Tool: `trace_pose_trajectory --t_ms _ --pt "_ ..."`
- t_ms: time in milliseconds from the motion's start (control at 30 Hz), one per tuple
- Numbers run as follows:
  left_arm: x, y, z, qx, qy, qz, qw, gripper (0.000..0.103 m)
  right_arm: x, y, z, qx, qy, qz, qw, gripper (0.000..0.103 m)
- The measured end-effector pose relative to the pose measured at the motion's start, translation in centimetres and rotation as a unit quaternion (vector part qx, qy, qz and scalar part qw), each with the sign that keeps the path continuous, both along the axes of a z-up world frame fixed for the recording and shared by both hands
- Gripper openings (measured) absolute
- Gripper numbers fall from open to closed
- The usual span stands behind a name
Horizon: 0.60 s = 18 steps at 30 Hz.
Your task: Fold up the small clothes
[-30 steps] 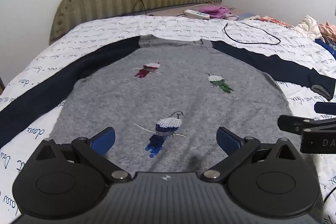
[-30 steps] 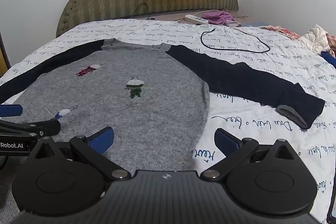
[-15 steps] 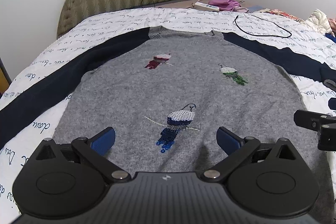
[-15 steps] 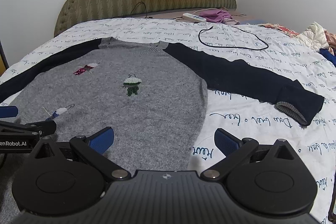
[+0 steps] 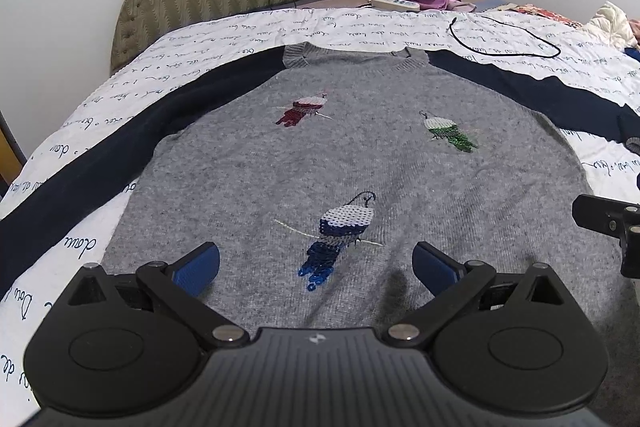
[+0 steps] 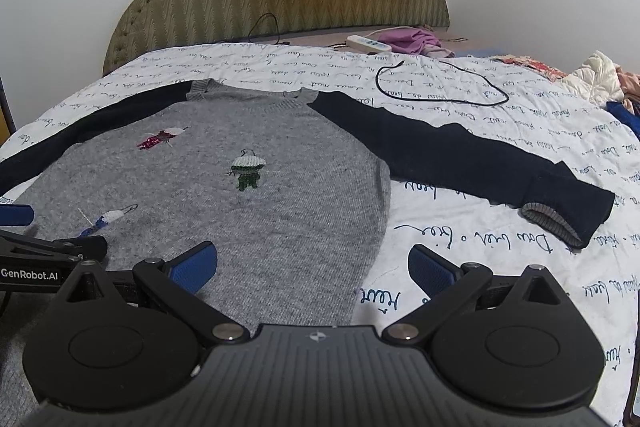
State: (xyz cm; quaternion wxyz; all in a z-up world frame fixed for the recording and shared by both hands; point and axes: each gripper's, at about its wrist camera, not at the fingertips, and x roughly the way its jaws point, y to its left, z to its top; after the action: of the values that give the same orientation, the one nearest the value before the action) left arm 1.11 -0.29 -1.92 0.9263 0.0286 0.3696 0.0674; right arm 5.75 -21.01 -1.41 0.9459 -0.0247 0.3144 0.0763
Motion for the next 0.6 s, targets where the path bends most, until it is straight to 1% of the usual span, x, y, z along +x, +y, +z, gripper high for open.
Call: trace_pose_trajectory --t_ms 433,600 --pt "0.29 -0.07 -0.09 0.001 0.001 0.005 1.0 0.103 -0.05 -0.66 0.05 0.026 0.002 0.009 1.0 0.103" --pt "0.5 -0.15 -0.11 0.003 0.002 0.006 1.0 0.103 -0.02 -0.66 0.05 0.021 0.001 0.009 1.0 0.103"
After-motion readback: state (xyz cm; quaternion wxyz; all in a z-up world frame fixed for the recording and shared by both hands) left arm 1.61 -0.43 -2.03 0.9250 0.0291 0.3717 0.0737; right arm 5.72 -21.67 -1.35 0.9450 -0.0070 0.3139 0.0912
